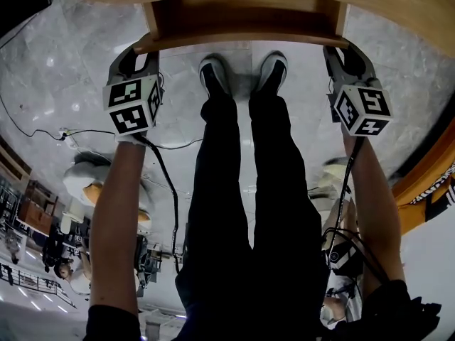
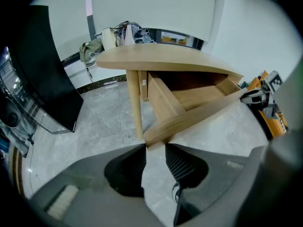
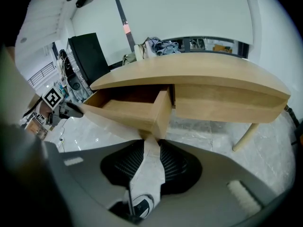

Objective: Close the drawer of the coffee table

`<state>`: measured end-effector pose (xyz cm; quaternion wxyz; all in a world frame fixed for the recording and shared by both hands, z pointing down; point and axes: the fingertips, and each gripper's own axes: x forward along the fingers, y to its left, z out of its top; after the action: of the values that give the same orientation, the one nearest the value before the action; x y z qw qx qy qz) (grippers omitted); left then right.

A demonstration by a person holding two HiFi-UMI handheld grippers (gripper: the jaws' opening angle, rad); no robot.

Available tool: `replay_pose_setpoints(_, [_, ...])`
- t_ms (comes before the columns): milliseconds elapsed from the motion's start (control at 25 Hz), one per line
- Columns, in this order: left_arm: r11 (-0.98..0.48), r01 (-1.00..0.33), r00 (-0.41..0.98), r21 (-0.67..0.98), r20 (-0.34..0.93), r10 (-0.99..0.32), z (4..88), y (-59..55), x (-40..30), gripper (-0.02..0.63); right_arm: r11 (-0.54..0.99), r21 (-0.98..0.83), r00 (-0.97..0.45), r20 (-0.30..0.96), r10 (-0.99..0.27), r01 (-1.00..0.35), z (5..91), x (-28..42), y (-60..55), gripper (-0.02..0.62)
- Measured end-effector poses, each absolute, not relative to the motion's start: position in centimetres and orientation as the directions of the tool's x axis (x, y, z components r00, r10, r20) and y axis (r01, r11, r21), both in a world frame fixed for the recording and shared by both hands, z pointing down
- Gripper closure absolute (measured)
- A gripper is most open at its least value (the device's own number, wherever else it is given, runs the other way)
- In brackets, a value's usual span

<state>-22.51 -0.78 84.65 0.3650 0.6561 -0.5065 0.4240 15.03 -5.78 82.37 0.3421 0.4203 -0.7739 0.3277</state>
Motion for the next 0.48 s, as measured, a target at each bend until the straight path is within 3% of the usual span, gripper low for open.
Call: replay_pose_setpoints(480, [-0.225,-0.974,0.111,0.021,0.911,-0.396,84.6,-3.8,-23.0,0.469,0.416,-0.211,-0.412,0.772,-0.484,-0.885,82.3,14.6,-8.5,0.485])
